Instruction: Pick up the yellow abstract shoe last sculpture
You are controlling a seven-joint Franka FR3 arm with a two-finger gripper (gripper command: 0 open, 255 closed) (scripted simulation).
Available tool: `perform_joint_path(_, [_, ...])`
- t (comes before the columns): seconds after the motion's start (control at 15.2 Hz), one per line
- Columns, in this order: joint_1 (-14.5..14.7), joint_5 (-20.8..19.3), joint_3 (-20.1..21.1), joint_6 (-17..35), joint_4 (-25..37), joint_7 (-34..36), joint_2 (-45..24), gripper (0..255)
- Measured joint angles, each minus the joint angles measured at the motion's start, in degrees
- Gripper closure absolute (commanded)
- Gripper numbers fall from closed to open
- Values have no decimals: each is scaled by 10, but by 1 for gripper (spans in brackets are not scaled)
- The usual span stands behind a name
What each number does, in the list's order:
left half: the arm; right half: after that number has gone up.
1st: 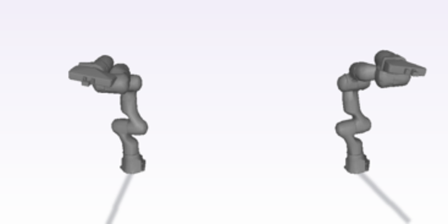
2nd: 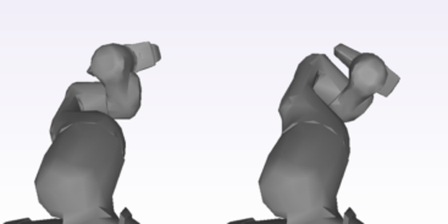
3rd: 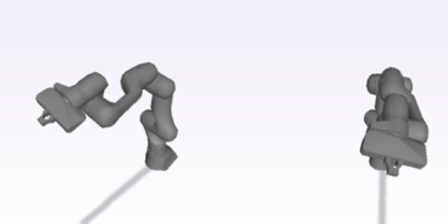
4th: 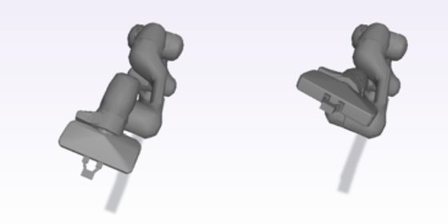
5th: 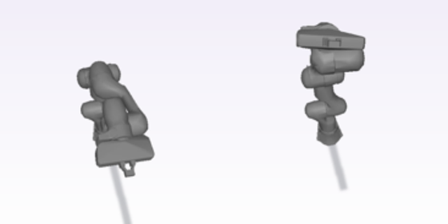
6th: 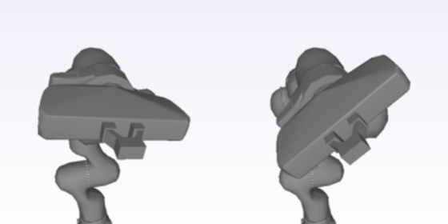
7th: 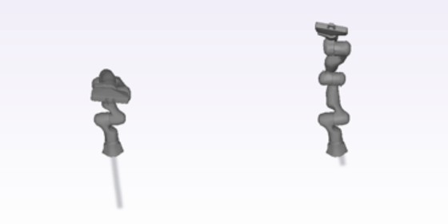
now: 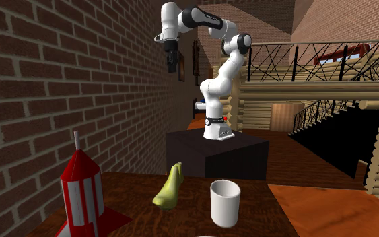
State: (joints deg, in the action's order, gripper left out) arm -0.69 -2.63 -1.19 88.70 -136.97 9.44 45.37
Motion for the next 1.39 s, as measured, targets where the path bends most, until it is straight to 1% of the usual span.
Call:
perform_joint_path(0.13, [2, 1, 2, 6, 0, 0, -9, 0])
perform_joint_path(0.53, [31, 17, 39, 61, 8, 10, -105, 0])
perform_joint_path(0.86, [53, 24, 71, 110, 32, 17, -206, 0])
perform_joint_path(1.06, [67, 26, 93, 130, 57, 26, -269, 0])
perform_joint_path(1.39, [87, 19, 122, 165, 96, 37, -373, 0])
